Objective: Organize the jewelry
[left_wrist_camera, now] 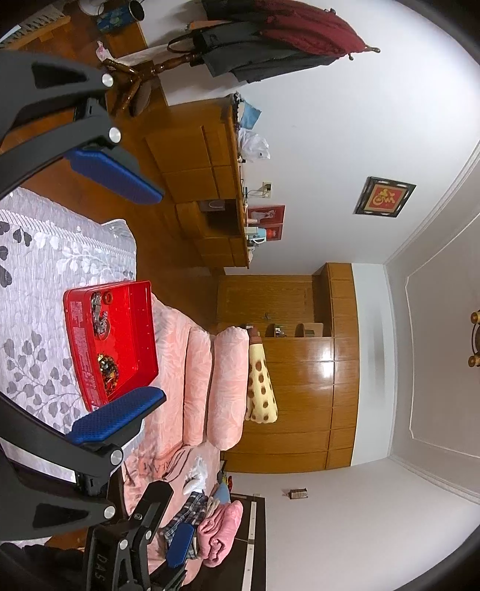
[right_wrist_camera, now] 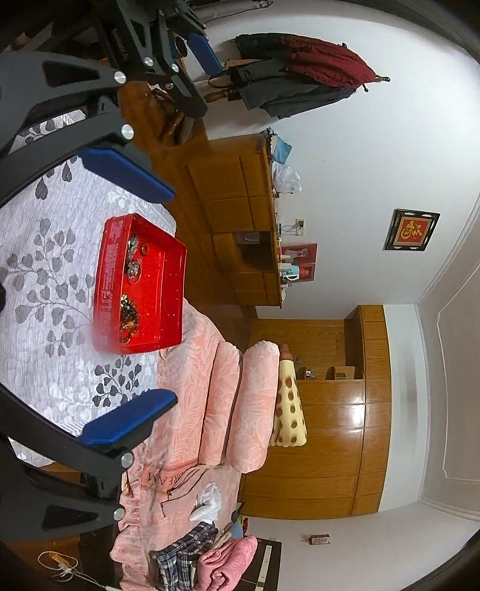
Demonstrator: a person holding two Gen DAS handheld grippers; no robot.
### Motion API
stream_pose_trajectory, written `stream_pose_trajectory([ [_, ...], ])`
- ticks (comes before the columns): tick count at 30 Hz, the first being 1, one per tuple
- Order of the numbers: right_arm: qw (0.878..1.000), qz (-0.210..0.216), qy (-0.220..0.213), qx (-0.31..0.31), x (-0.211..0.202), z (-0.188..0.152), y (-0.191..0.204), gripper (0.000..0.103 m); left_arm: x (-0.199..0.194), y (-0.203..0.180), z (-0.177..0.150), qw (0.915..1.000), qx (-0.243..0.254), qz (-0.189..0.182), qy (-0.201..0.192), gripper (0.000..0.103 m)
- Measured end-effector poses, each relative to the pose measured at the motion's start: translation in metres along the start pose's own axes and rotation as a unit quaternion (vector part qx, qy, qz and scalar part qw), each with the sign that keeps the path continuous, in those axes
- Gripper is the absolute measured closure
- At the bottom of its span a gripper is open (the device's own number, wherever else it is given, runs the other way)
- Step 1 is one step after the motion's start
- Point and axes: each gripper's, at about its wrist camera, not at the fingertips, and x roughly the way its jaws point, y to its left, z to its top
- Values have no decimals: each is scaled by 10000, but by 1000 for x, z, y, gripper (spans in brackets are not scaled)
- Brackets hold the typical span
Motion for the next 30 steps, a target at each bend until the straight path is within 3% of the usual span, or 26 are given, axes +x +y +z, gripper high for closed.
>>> stream_pose_trajectory([
  [30, 10000, -3, -4, 6, -1, 2, 6, 6, -2, 1, 1, 10000, -43, -9, 23, 6],
])
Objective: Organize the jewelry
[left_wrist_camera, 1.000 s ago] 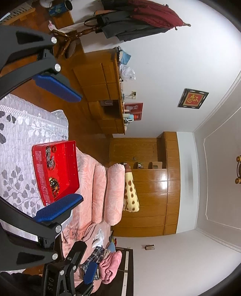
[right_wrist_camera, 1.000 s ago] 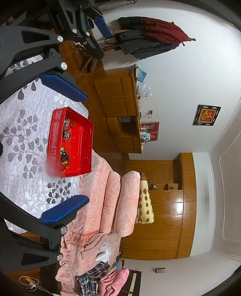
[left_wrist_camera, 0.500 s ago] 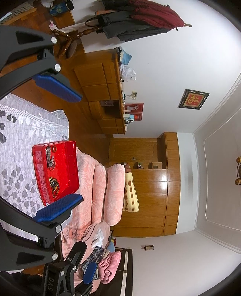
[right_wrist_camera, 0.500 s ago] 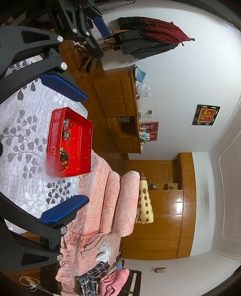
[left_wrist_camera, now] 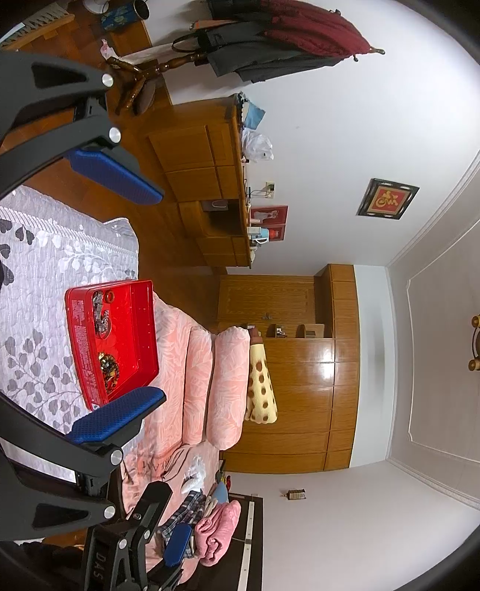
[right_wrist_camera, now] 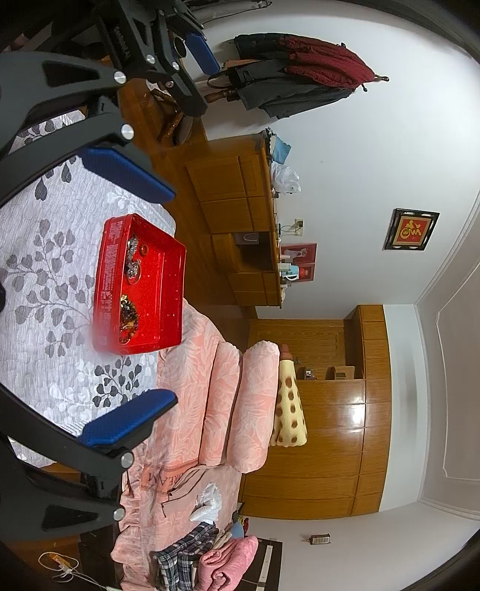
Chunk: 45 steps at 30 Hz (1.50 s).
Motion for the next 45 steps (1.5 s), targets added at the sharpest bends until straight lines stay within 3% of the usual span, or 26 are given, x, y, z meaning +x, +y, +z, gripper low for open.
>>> stream_pose_trajectory([
  [45, 10000, -2, 12, -3, 0, -1, 0, 6, 1, -3, -1, 10000, -31, -40, 53, 6],
])
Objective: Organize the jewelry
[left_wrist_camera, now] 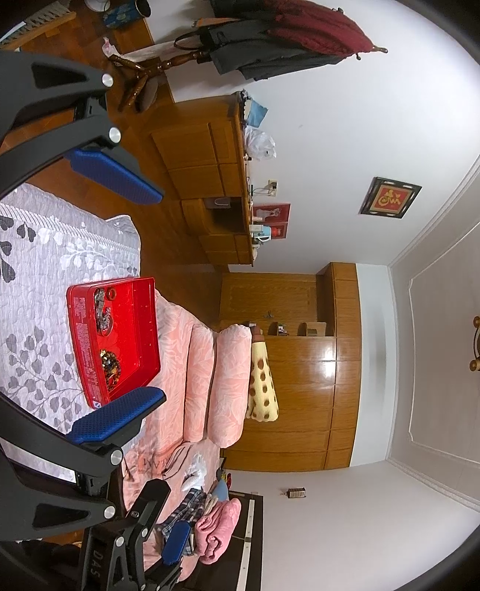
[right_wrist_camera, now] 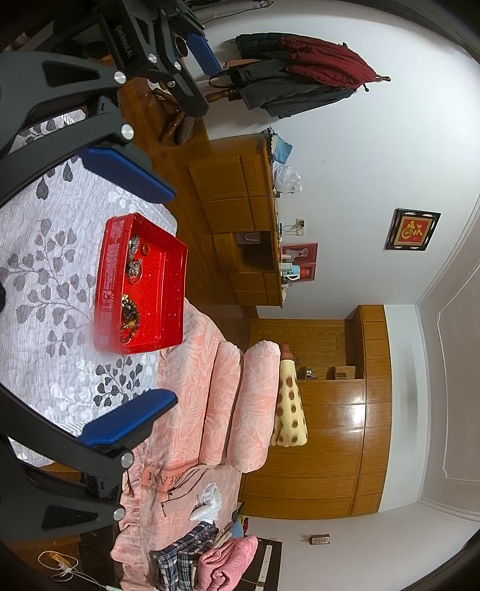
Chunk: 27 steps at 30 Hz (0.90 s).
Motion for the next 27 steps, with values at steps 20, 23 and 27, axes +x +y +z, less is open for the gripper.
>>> stream_pose_trajectory([
  [20, 10000, -3, 6, 1, 0, 0, 0, 6, -1, -2, 1, 10000, 14, 14, -10, 6],
  [23, 10000, -3, 6, 0, 0, 0, 0, 6, -1, -2, 1, 10000, 17, 10, -5, 6],
  [27, 10000, -3, 6, -1, 1, 0, 0, 5, 0, -3, 1, 10000, 7, 10, 1, 6],
])
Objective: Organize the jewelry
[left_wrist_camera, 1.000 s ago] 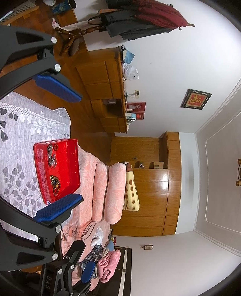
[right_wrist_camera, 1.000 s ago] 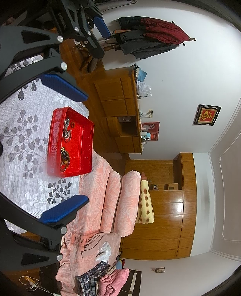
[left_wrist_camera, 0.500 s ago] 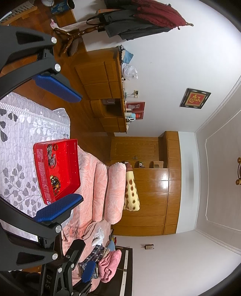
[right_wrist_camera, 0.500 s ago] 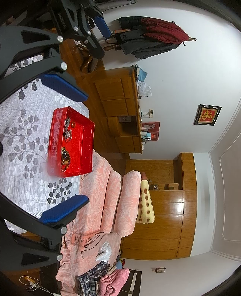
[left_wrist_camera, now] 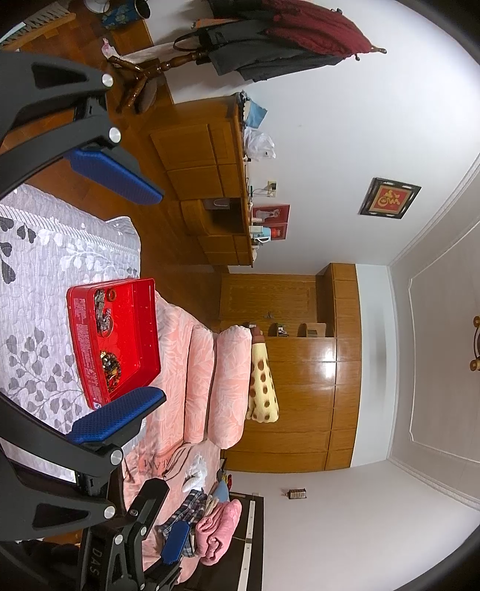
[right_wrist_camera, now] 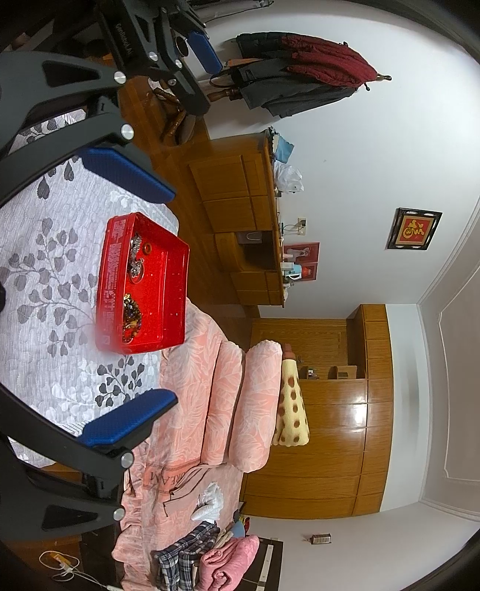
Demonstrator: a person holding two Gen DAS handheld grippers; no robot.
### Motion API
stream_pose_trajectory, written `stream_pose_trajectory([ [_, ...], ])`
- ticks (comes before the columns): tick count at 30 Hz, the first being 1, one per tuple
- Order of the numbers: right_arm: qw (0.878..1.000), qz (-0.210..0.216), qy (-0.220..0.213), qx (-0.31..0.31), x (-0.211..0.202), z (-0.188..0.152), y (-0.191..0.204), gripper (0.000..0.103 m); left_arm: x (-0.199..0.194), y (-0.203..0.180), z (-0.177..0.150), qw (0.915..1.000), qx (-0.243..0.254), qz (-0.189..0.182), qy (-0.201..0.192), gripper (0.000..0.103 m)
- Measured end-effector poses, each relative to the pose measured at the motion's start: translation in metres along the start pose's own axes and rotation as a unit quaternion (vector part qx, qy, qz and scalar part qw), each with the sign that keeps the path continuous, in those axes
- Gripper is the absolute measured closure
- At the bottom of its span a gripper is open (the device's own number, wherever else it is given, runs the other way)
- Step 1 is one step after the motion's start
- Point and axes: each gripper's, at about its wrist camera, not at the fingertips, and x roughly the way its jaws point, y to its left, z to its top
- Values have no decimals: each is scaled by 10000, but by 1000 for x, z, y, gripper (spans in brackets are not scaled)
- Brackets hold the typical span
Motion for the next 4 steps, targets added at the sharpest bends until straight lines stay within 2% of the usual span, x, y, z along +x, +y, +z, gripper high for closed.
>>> stream_pose_trajectory([
  [4, 10000, -1, 3, 2, 0, 0, 0, 6, 0, 0, 0, 10000, 3, -6, 4, 6],
])
